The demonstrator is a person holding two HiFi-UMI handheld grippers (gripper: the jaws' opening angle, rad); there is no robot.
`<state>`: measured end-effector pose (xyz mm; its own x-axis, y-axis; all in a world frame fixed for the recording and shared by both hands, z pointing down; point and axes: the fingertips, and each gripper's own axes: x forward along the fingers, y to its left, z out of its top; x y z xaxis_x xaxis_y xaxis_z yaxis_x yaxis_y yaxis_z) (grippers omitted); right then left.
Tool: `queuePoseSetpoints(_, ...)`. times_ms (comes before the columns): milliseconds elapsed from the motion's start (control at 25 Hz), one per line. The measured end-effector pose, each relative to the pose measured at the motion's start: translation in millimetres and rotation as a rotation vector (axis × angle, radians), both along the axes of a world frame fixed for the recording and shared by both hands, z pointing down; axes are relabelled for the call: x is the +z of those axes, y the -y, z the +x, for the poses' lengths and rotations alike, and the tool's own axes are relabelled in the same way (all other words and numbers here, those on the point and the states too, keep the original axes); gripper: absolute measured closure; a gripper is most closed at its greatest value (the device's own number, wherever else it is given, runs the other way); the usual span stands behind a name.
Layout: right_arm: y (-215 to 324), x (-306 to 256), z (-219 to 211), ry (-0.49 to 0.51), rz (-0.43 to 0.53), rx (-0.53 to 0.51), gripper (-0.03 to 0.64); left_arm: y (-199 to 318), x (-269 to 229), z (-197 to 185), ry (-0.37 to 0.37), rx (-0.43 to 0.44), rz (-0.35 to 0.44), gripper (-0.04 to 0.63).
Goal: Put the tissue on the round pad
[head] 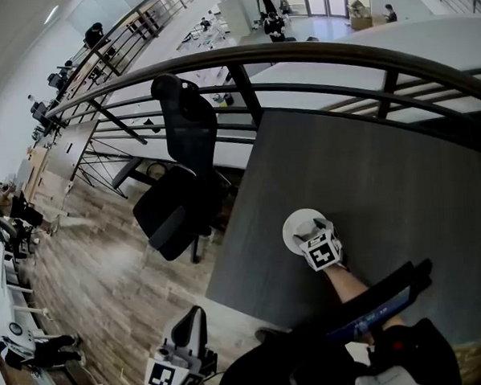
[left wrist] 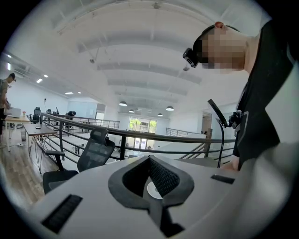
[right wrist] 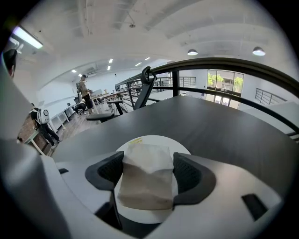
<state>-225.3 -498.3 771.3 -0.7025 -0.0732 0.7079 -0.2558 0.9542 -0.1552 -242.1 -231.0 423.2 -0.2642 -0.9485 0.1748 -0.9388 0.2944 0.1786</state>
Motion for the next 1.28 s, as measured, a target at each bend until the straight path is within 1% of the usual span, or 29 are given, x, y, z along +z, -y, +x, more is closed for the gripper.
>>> queuePoseSetpoints(120, -2, 5, -2, -0.017, 0.006, -0.012, 0.282, -7, 9, -1, 0.002, -0.009, -0.036, 0.592)
queuePoseSetpoints(240, 1, 12, -4, -0.035, 0.051, -0.028, 0.282, -12, 15, -2, 0.006, -0.019, -0.065, 0.592)
queuePoseSetpoints(400, 1, 14, -5, -0.059, 0.103, -0.055, 0.282, -9, 13, -3, -0.011, -0.028, -0.056, 0.592)
queuePoseSetpoints(520, 0, 13, -4, -0.08, 0.141, -0.073, 0.282, -13, 13, -4, -0.001, -0.023, -0.064, 0.592)
queuePoseSetpoints(800, 0, 20, -10, -0.089, 0.12, -0.087, 0.282, -12, 20, -7, -0.003, -0.012, -0.056, 0.592)
queuePoseSetpoints(960, -1, 21, -7, -0.1, 0.107, -0.085, 0.282, 1, 1, -3, -0.019, 0.003, 0.006, 0.592)
queuePoseSetpoints(1280, 1, 24, -15, -0.091, 0.093, -0.092, 0.282, -5, 3, -9, -0.012, 0.0, 0.005, 0.592)
